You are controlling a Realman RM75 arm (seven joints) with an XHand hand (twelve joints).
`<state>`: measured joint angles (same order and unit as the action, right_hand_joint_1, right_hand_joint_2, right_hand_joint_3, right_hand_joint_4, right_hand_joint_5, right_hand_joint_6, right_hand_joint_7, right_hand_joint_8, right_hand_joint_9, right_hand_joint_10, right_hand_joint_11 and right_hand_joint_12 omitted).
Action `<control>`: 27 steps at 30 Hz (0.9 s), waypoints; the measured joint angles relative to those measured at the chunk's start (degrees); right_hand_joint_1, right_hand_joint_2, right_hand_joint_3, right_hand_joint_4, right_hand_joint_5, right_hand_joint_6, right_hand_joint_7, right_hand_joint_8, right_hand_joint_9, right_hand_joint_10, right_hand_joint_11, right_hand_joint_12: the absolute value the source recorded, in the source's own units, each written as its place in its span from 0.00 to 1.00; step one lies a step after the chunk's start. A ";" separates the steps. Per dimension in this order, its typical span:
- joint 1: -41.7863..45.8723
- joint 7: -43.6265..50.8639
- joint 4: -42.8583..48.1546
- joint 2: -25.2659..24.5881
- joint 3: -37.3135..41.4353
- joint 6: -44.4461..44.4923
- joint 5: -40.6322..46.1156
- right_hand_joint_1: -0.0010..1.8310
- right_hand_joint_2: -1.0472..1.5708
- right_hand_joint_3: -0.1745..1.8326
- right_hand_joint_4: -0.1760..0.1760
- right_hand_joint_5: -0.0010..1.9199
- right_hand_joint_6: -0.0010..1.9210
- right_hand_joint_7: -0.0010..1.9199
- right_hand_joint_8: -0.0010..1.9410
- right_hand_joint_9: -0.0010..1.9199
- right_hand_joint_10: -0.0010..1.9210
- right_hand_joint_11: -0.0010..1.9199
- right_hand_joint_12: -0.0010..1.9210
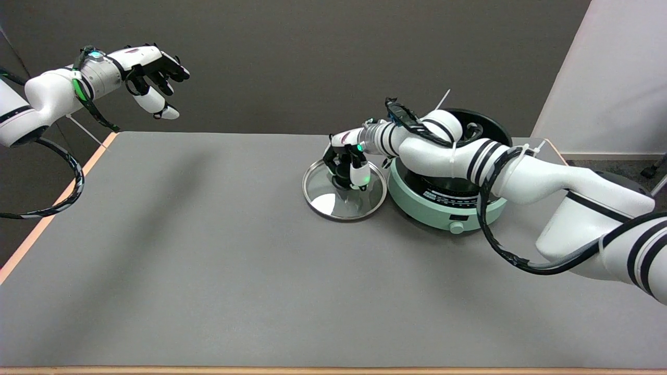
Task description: Place the pot lid onto the table.
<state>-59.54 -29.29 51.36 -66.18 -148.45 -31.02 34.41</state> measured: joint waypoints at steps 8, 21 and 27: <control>0.21 0.09 -0.27 -0.17 0.00 0.67 0.07 0.81 0.79 0.26 1.00 0.30 0.54 0.40 0.67 0.38 0.84 0.28 0.98; 0.08 1.60 1.83 0.21 0.06 0.60 -0.12 0.67 0.59 0.64 0.67 0.27 0.11 0.30 0.11 0.33 0.25 0.02 0.92; -0.44 2.22 3.74 0.84 0.12 0.11 -0.17 0.59 0.56 0.62 0.63 0.21 0.08 0.17 0.08 0.18 0.17 0.20 0.71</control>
<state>-59.98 -27.07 55.10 -65.34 -148.33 -30.91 34.24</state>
